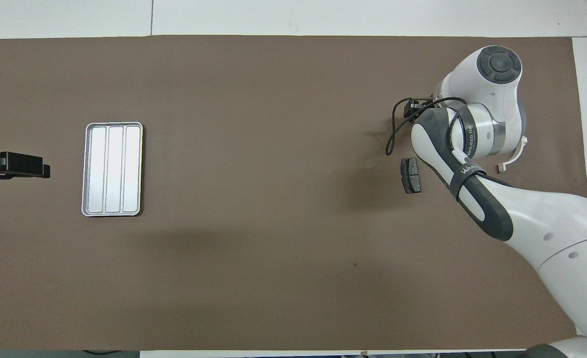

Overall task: Pick bearing gear from pile to tray
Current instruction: 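Close the right gripper on the black bearing and lift it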

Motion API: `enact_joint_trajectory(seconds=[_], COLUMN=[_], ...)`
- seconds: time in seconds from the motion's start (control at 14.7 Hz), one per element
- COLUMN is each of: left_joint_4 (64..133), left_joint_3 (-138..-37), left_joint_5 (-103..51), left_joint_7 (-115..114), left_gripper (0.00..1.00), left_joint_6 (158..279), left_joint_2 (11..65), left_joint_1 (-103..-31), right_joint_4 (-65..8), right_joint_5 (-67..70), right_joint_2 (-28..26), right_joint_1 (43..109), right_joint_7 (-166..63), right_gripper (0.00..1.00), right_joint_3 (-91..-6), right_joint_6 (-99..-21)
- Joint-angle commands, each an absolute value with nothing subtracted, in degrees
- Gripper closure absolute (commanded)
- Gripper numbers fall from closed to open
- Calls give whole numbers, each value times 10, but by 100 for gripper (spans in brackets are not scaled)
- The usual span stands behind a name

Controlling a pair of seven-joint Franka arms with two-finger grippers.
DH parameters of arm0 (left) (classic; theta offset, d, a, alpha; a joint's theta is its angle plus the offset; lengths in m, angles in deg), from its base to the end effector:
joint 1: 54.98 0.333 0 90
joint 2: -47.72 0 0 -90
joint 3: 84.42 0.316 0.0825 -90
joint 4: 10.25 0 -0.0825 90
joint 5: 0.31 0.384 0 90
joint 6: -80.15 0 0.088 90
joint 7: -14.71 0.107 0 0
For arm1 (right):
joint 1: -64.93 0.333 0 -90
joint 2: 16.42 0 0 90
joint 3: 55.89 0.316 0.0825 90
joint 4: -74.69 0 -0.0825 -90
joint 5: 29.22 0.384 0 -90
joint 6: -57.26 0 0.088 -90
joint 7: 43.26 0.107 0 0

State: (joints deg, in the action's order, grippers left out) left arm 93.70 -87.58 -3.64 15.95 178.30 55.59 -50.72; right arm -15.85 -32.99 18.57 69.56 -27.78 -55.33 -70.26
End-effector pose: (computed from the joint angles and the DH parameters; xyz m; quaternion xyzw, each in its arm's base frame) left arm 0.5210 0.0029 0.5949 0.9995 0.0026 0.0185 0.0247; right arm 0.6983 0.0604 0.2847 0.9970 -0.0711 0.0214 0.0201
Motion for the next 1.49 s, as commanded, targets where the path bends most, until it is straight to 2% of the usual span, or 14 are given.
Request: enact_joint_trajectory(seconds=[0.0,0.14,0.27,0.34,0.41,0.48,0.54,0.81,1.02,1.15,1.43], left_joint_4=[954,954,954,954,954,954,954,954,953,952,957], left_joint_3=[-878,-878,-878,-878,-878,-878,-878,-878,-878,-877,-877], left_joint_5=[-29,-29,-29,-29,-29,-29,-29,-29,-29,-29,-29], left_joint_7=[155,155,155,155,155,155,155,155,151,151,157], left_gripper=[0,0,0,0,0,0,0,0,0,0,0], left_joint_6=[1790,1790,1790,1790,1790,1790,1790,1790,1791,1810,1850], left_joint_2=[573,572,573,572,572,572,572,572,572,570,569], left_joint_1=[-507,-507,-507,-507,-507,-507,-507,-507,-507,-506,-498], right_joint_4=[-157,-157,-157,-157,-157,-156,-155,-155,-149,-121,24], right_joint_5=[-340,-334,-334,-334,-334,-333,-332,-331,-335,-341,-335], right_joint_2=[191,190,190,189,189,189,189,188,186,175,142], right_joint_1=[692,693,692,692,692,692,692,691,691,692,710], right_joint_7=[-264,-263,-264,-264,-263,-264,-264,-264,-265,-270,-283], right_gripper=[21,26,35,48,56,57,64,100,100,100,100], right_joint_3=[-551,-552,-551,-551,-551,-551,-551,-551,-551,-550,-522], right_joint_6=[-711,-706,-696,-693,-691,-688,-683,-680,-668,-609,-344])
